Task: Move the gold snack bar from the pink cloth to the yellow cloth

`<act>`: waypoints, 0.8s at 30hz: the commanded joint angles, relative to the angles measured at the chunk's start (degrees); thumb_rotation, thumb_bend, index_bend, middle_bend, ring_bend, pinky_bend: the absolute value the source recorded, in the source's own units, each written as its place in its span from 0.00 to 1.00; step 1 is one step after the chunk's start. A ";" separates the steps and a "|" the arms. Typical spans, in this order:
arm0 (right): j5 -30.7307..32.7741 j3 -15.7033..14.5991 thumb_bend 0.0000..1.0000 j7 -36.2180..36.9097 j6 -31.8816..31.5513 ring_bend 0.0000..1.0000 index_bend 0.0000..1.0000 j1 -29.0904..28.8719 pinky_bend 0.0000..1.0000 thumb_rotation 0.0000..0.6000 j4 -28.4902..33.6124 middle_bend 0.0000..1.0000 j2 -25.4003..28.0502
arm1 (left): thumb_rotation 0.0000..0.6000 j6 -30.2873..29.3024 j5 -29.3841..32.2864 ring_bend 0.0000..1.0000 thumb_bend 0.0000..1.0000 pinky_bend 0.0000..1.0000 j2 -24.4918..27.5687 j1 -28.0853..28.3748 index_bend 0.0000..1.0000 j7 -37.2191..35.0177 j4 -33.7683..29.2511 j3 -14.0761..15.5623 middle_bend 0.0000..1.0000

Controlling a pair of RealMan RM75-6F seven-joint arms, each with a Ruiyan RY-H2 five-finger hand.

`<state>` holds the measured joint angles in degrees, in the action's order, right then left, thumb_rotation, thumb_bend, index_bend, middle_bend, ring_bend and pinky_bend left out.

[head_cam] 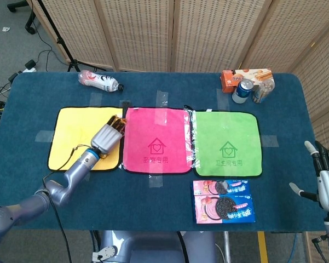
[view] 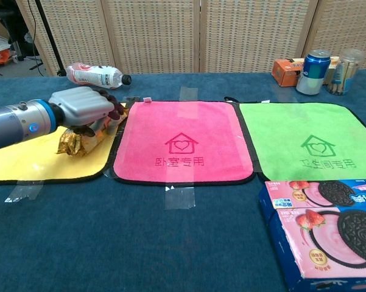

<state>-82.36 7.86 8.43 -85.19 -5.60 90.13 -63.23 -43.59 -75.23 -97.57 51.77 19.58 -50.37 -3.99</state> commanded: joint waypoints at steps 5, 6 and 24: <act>-0.43 -0.10 0.00 -0.01 -0.15 0.00 0.00 -0.01 0.00 1.00 0.17 0.00 0.06 | 1.00 -0.68 -0.87 0.13 1.00 0.10 1.72 -2.62 0.49 -4.35 3.49 1.29 0.22; -0.57 -0.12 0.00 -0.01 -0.23 0.00 0.00 -0.02 0.00 1.00 0.20 0.00 0.06 | 1.00 -0.53 -0.47 0.13 1.00 0.10 1.91 -3.28 0.49 -5.53 4.43 1.27 0.22; -1.61 -0.65 0.00 -1.25 -0.27 0.00 0.00 -0.23 0.00 1.00 0.68 0.00 -0.44 | 1.00 -19.66 -2.21 0.00 0.09 0.00 10.65 -11.54 0.00 -28.11 -3.30 -4.77 0.00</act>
<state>-83.97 7.20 7.17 -85.46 -5.83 90.82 -63.68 -59.34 -77.78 -88.98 42.71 -5.45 -51.02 -6.98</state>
